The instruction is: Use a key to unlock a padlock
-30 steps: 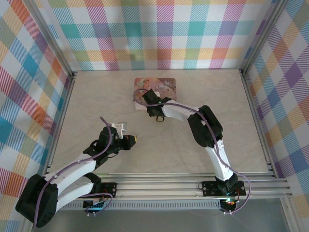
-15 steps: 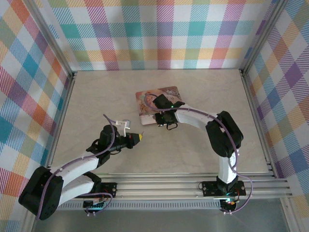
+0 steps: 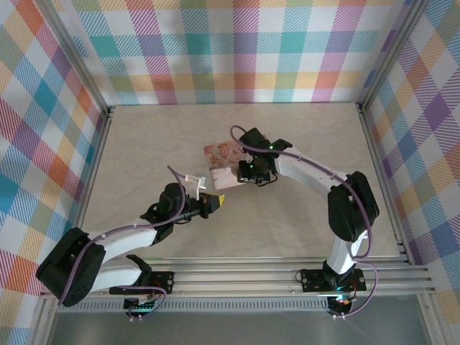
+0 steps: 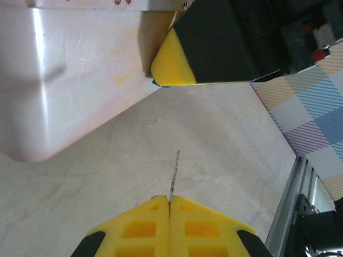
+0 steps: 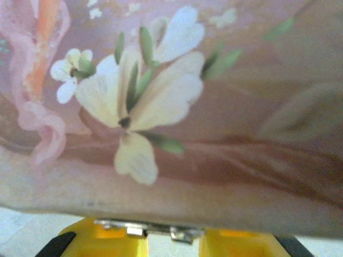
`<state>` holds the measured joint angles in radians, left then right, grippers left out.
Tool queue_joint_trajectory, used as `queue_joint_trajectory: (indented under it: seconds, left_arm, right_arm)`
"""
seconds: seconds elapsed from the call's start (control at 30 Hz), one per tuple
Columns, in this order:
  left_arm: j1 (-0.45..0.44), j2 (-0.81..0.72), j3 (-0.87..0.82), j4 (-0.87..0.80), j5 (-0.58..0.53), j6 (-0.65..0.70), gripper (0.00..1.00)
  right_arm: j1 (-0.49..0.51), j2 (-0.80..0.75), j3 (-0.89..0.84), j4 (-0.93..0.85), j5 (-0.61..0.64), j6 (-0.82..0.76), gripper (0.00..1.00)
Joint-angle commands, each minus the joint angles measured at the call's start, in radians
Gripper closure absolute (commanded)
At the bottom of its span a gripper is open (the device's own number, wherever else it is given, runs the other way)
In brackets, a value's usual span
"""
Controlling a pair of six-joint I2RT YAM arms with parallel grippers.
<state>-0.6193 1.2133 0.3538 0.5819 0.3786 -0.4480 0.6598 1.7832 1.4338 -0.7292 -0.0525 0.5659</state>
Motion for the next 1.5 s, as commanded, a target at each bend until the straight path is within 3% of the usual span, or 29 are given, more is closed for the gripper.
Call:
queue_joint_trajectory:
  seconds: [0.0, 0.53, 0.83, 1.47]
  left_arm:
    - [-0.016, 0.043, 0.015, 0.151, -0.031, 0.015, 1.00]
    - [-0.068, 0.171, 0.071, 0.314, -0.121, 0.012, 1.00]
    - [-0.068, 0.242, 0.091, 0.402, -0.144, -0.078, 1.00]
    - [-0.047, 0.385, 0.136, 0.532, -0.075, -0.213, 1.00]
  right_arm:
    - [-0.026, -0.018, 0.064, -0.068, -0.100, 0.025, 1.00]
    - [-0.069, 0.034, 0.202, -0.130, -0.214, 0.070, 1.00]
    - [-0.069, 0.035, 0.174, -0.078, -0.248, 0.139, 1.00]
    - [-0.082, 0.022, 0.139, -0.049, -0.266, 0.144, 1.00]
